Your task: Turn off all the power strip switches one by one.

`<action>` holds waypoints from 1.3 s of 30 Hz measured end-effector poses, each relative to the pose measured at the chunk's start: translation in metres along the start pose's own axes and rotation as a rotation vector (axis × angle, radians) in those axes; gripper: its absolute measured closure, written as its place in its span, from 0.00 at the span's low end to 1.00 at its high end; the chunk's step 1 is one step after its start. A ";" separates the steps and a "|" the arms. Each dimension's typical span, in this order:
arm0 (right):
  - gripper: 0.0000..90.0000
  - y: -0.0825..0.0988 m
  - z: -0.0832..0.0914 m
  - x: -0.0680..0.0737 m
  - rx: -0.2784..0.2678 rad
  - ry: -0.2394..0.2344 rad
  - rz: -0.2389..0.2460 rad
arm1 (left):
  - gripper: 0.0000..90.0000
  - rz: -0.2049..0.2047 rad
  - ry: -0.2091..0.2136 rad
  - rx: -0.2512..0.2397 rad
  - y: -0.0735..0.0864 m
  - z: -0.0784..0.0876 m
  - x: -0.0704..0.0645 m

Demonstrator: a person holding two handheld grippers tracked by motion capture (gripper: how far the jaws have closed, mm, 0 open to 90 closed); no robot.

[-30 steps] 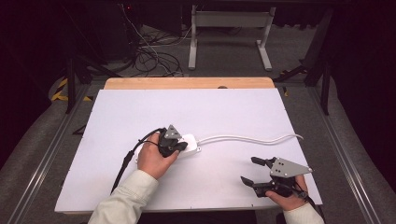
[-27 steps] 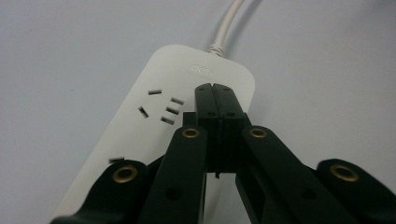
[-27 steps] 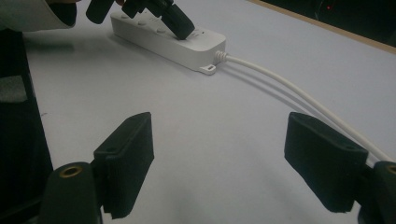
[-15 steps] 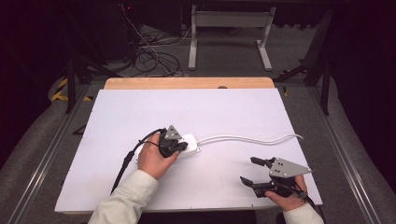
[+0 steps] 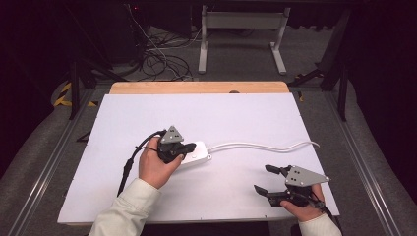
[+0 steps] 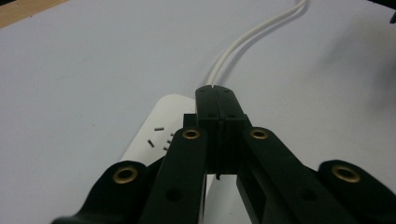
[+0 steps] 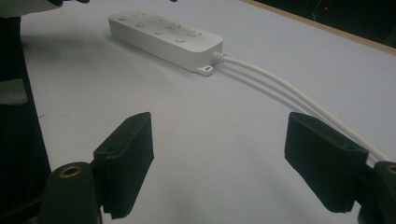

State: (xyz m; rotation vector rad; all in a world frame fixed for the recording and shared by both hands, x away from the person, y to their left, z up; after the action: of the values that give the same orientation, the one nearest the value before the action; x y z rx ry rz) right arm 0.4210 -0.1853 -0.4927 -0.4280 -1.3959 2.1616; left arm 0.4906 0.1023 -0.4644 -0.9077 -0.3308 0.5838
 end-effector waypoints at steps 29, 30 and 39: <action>0.20 -0.002 0.002 -0.003 -0.023 0.025 -0.008 | 0.22 -0.062 -0.006 -0.163 0.020 0.102 -0.014; 0.20 -0.002 0.002 -0.003 -0.025 0.025 -0.010 | 0.22 -0.067 -0.004 -0.166 0.022 0.104 -0.015; 0.19 -0.002 0.003 -0.004 -0.026 0.021 -0.018 | 0.22 -0.112 -0.042 -0.181 0.049 0.119 -0.017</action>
State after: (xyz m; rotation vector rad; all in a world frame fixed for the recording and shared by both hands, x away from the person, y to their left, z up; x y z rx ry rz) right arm 0.4229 -0.1893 -0.4901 -0.4453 -1.4124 2.1212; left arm 0.4007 0.1914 -0.4351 -1.0442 -0.4754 0.4752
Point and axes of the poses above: each handheld gripper's, and its own axes: z roughly backward along the jaws, y roughly out of its underside, x roughly to its left, the point moved 7 cm from there along -z, roughly forward along the jaws, and after that the axes turned 5 degrees about -z, right-handed, at the moved point
